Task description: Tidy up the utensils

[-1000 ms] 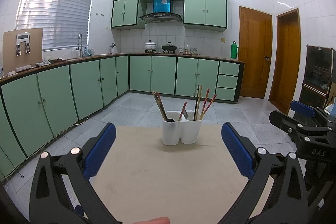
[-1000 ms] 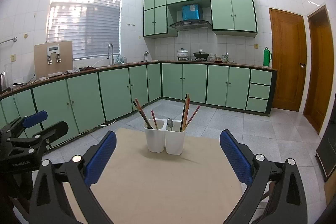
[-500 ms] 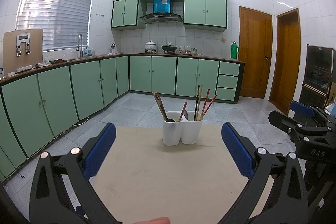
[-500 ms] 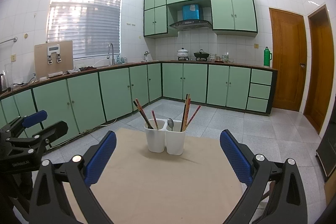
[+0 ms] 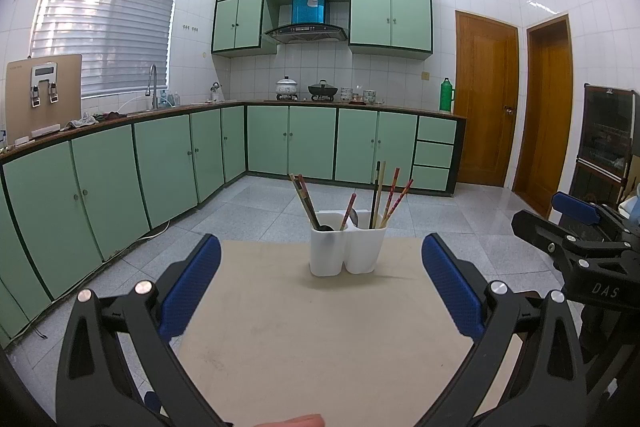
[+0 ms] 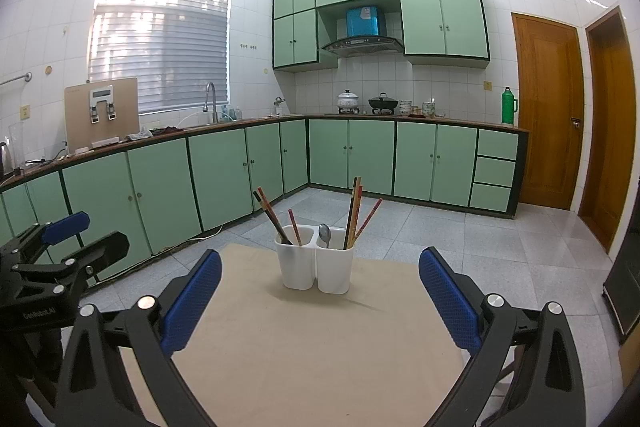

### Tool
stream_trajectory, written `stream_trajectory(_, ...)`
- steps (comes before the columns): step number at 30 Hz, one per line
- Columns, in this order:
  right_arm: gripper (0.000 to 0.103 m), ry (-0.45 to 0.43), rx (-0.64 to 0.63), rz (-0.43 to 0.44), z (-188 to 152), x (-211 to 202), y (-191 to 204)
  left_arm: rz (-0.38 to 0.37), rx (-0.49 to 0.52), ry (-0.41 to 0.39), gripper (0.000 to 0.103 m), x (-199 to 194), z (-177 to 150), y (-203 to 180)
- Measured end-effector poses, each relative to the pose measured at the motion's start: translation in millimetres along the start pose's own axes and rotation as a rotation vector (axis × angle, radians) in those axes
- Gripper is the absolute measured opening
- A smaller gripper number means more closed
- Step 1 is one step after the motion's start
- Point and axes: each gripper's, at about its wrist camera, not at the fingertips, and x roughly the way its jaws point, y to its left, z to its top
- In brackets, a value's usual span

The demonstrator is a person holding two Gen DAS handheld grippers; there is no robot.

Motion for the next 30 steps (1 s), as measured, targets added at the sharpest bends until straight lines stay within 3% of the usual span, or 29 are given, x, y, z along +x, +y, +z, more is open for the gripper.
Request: stream_trajectory(30, 0.097, 0.003, 0.002, -0.003, -1.9, -0.2, 2.1, -0.001, -0.001, 0.003, 0.097, -1.3, -0.9, -1.2)
